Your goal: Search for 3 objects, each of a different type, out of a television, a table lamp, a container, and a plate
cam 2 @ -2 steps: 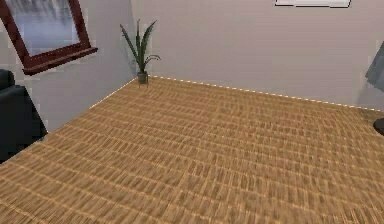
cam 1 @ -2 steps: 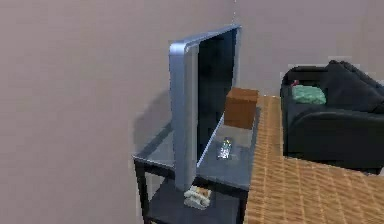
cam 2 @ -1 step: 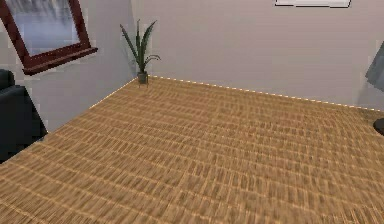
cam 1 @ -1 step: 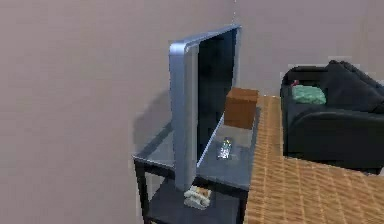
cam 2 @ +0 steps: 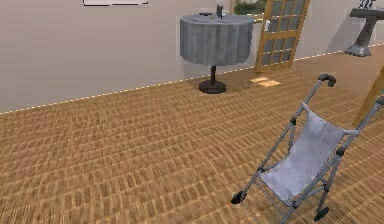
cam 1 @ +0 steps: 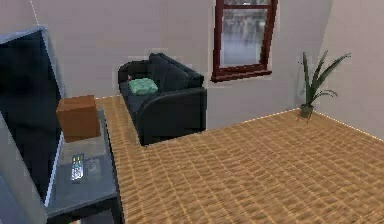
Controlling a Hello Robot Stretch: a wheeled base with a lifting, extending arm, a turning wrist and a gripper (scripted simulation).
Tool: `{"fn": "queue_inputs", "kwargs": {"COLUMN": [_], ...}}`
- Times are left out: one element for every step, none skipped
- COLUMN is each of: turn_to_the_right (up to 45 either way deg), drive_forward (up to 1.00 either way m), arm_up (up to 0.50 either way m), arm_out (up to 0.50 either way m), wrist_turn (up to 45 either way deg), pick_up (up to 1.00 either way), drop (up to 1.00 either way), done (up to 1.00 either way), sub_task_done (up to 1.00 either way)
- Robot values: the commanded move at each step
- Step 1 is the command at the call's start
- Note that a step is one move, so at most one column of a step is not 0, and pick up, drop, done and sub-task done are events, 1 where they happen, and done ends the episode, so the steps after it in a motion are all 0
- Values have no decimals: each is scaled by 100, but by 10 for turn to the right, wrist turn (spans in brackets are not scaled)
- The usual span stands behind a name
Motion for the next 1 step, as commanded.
{"fn": "queue_inputs", "kwargs": {"turn_to_the_right": [150], "drive_forward": [0], "arm_up": [0], "arm_out": [0], "wrist_turn": [0], "pick_up": [0], "drop": [0], "done": [0], "sub_task_done": [0]}}
